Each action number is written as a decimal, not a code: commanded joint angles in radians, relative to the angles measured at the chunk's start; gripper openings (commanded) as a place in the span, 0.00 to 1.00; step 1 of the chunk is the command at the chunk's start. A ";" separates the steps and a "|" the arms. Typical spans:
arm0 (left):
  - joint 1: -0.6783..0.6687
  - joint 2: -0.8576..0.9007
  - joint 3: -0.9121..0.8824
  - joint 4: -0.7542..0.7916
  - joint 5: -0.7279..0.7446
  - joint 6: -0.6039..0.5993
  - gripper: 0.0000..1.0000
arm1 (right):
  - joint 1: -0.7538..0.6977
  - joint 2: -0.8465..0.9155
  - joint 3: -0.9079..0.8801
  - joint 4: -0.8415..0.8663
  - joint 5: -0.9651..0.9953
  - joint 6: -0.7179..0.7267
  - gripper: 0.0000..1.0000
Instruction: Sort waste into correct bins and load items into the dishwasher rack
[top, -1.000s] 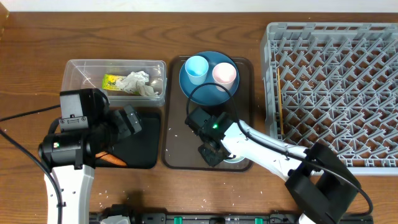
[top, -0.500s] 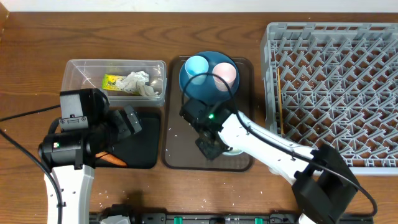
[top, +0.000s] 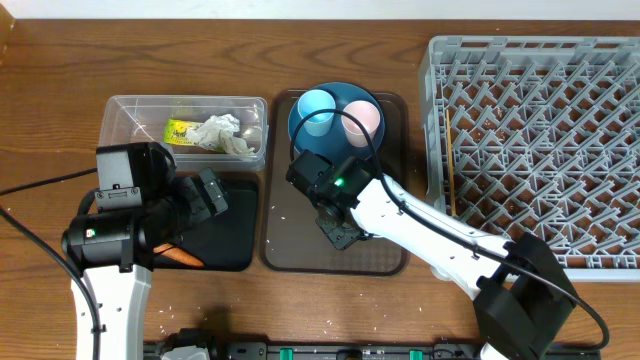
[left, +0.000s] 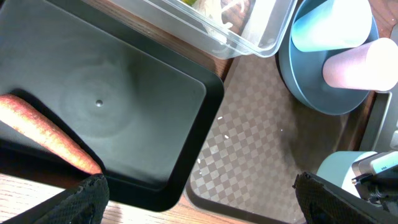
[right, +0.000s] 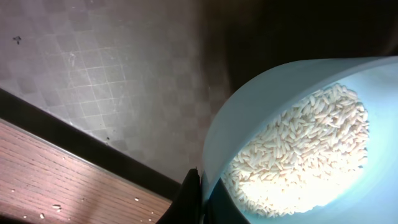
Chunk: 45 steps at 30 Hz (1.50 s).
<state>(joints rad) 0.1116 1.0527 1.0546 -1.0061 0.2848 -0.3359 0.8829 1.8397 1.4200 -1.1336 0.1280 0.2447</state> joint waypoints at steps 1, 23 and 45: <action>0.005 -0.007 0.018 -0.001 -0.006 0.006 0.98 | 0.016 0.002 0.016 0.009 -0.012 0.008 0.01; 0.005 -0.007 0.018 -0.001 -0.006 0.006 0.98 | 0.047 0.002 -0.111 0.184 -0.081 0.039 0.25; 0.005 -0.007 0.018 -0.001 -0.006 0.006 0.98 | -0.229 -0.100 0.182 0.020 -0.045 -0.077 0.53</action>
<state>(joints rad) 0.1116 1.0527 1.0546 -1.0061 0.2848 -0.3359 0.7101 1.7412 1.5982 -1.0973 0.0647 0.2108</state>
